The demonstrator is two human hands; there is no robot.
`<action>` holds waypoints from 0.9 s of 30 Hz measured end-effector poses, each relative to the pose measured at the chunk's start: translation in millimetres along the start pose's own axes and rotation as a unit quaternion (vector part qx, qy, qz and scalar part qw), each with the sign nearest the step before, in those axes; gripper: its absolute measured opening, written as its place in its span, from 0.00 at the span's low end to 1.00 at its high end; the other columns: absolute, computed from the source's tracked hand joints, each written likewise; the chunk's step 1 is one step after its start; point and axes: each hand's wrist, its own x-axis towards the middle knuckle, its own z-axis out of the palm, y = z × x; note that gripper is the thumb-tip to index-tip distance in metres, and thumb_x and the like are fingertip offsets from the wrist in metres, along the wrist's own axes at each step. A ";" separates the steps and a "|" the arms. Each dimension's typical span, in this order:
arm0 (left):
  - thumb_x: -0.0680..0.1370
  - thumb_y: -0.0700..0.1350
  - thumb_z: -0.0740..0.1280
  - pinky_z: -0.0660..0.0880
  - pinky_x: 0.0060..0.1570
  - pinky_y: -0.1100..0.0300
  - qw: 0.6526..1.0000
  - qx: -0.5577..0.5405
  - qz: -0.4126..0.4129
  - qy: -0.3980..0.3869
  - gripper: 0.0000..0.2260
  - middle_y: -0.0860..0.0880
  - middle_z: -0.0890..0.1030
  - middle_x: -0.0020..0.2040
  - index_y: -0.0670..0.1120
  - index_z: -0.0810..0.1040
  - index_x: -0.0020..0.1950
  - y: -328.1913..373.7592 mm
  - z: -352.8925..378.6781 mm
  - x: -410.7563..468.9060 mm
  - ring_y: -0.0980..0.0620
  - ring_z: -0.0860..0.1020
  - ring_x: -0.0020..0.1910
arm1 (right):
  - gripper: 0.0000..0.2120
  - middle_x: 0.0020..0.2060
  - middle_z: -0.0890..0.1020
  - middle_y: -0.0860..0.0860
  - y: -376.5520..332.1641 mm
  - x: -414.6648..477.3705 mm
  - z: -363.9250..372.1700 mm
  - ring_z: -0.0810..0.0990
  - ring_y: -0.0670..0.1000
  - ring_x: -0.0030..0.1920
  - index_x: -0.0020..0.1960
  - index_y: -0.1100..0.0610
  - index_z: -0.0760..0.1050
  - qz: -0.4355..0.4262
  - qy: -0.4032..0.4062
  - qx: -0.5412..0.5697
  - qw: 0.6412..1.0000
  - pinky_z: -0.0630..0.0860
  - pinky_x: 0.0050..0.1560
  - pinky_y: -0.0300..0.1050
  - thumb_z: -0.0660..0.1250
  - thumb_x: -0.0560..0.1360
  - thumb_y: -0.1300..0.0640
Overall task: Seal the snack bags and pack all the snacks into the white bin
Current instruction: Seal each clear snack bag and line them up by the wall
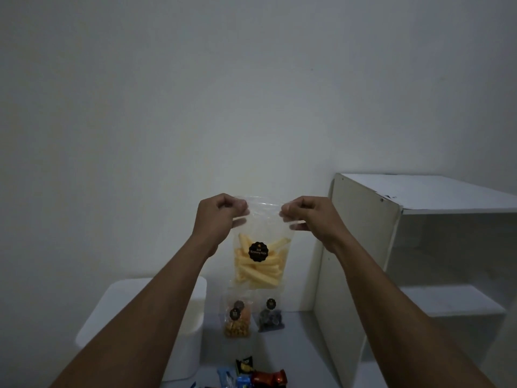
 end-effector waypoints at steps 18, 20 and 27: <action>0.77 0.35 0.69 0.83 0.49 0.49 0.999 0.037 0.023 -0.028 0.04 0.41 0.83 0.42 0.35 0.80 0.44 -0.4 6.7 -3.5 0.47 0.84 0.43 | 0.05 0.38 0.86 0.51 -15.2 0.4 12.2 0.81 0.44 0.36 0.43 0.59 0.84 -0.035 -0.044 -0.157 0.986 0.76 0.36 0.39 0.72 0.75 0.57; 0.78 0.37 0.69 0.83 0.49 0.49 0.999 0.031 0.014 -0.041 0.04 0.41 0.83 0.44 0.37 0.80 0.44 0.0 7.8 -4.4 0.47 0.84 0.44 | 0.05 0.37 0.85 0.52 -17.5 2.8 14.0 0.79 0.44 0.35 0.42 0.59 0.83 -0.045 -0.041 -0.172 0.983 0.75 0.36 0.39 0.71 0.75 0.58; 0.77 0.38 0.71 0.83 0.47 0.54 0.991 0.105 0.041 -0.072 0.04 0.45 0.82 0.39 0.39 0.82 0.44 1.2 8.1 -3.7 0.48 0.82 0.40 | 0.05 0.34 0.84 0.50 -17.3 7.5 19.4 0.78 0.42 0.34 0.41 0.57 0.84 -0.056 -0.055 -0.189 0.979 0.73 0.35 0.35 0.71 0.75 0.58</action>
